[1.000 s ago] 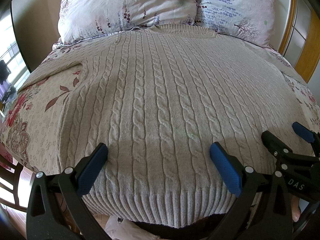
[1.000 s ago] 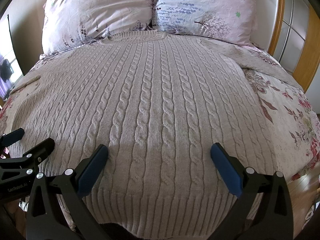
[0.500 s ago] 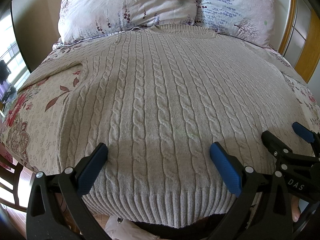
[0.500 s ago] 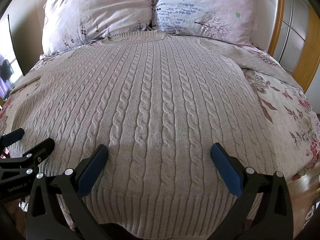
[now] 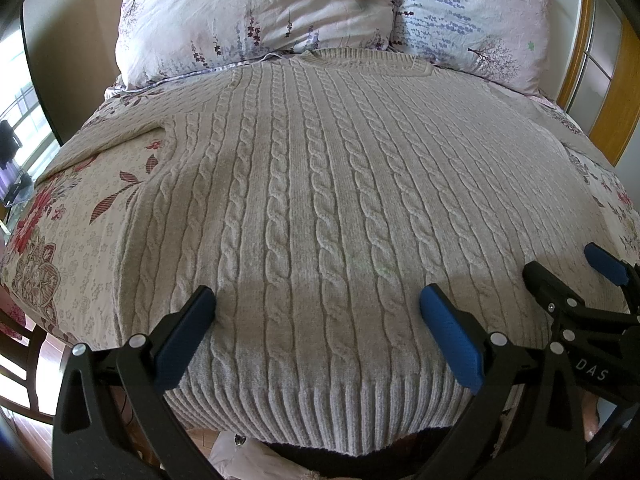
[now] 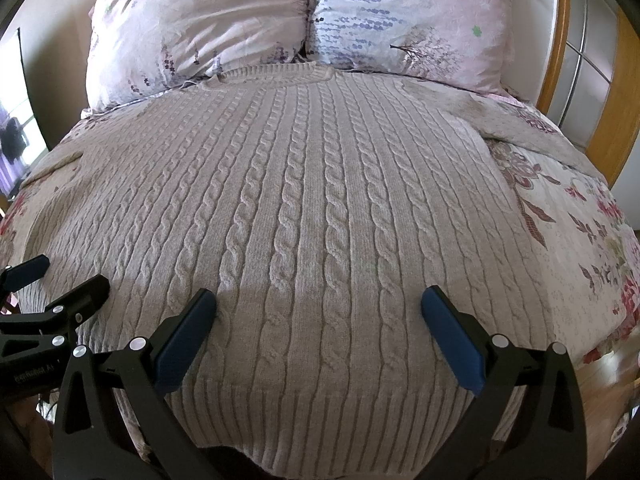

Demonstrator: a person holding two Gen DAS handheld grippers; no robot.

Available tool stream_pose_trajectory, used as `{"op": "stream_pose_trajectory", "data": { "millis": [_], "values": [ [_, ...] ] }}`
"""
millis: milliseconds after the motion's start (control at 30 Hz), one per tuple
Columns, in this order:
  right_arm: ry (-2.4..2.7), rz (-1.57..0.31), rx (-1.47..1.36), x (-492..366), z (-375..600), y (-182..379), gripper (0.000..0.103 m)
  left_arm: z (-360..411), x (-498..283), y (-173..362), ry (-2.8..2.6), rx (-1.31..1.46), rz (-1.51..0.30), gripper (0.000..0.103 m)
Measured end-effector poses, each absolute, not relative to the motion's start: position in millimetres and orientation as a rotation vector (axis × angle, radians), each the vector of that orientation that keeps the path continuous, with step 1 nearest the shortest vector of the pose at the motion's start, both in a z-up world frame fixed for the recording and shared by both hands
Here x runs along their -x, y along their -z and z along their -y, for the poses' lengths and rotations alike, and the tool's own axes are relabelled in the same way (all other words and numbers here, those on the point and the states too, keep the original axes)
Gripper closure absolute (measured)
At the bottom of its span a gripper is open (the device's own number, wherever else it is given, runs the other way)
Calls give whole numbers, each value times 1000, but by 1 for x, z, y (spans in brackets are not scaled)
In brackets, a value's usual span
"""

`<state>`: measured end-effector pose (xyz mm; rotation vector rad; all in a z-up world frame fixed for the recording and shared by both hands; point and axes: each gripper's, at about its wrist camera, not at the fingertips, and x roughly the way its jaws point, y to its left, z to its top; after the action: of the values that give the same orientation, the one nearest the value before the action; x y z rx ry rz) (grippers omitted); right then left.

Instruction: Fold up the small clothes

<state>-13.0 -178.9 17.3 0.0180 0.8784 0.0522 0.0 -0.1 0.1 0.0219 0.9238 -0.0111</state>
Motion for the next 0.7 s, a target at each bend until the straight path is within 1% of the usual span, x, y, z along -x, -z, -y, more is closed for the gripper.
{"op": "stream_pose_trajectory", "data": {
  "millis": [200,333,433,600,700],
  "values": [
    [-95,-845,-3,14,182,-16,1,2,0,-2,17,-27,-931,2],
    [-184,-756,23,19,188,-14,1,1,-5,-3,36,-43,-958,2],
    [-240,-775,21,11,194,-19,1,0,-15,-3,59,-50,-990,2],
    [-219,-769,-165,-22,246,-49,1,-14,-40,-17,94,27,-982,2],
    [-140,-745,-337,-52,303,-69,2,-24,-57,-34,99,64,-917,2]
  ]
}}
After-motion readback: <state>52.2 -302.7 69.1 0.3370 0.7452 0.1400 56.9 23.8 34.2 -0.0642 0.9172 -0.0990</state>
